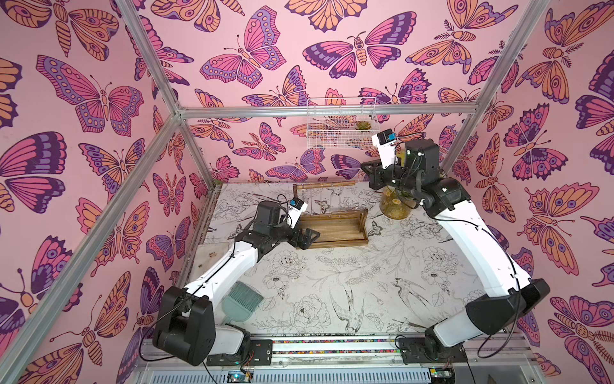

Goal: Take the necklace off the jewelry display stand
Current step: Take off the necklace from the stand, then place the necklace at the center of the board.

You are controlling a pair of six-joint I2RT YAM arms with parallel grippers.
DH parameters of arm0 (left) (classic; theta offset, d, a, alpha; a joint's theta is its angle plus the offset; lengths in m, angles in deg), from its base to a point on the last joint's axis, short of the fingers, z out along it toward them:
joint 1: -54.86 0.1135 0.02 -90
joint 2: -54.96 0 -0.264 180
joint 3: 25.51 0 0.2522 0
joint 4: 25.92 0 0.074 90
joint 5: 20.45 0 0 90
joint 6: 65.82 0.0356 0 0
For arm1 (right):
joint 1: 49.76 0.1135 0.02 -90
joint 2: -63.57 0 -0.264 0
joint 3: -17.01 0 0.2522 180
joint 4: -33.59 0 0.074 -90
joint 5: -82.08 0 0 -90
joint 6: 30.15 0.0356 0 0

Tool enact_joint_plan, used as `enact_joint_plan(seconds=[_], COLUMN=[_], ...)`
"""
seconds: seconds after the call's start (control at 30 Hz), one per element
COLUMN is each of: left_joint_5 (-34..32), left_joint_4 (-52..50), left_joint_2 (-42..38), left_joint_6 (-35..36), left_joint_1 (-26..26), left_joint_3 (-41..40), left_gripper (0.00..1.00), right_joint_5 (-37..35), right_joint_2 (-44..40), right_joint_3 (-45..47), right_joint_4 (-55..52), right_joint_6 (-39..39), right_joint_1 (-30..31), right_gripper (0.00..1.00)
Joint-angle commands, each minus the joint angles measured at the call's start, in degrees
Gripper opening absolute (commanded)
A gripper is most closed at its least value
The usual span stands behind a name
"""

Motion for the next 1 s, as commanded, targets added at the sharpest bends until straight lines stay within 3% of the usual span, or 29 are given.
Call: enact_joint_plan(seconds=[0.0, 0.5, 0.97], left_joint_5=[4.80, 14.89, 22.19], left_joint_4=[2.64, 12.23, 13.02], left_joint_2=[-2.04, -9.69, -1.88], left_joint_6=[0.50, 6.77, 6.85], left_joint_1=[-0.23, 0.12, 0.25], left_joint_3=[-1.96, -9.16, -2.75], left_gripper=[0.99, 0.95, 0.92], right_joint_5=[0.68, 3.67, 3.77], right_joint_2=[-0.93, 1.10, 0.16], right_joint_3=[-2.25, -8.46, -8.52], right_joint_4=[-2.76, -7.29, -6.91], right_joint_6=[-0.57, 0.18, 1.98], right_joint_1=[2.00, 10.12, 14.93], right_gripper=[0.00, 0.00, 0.00])
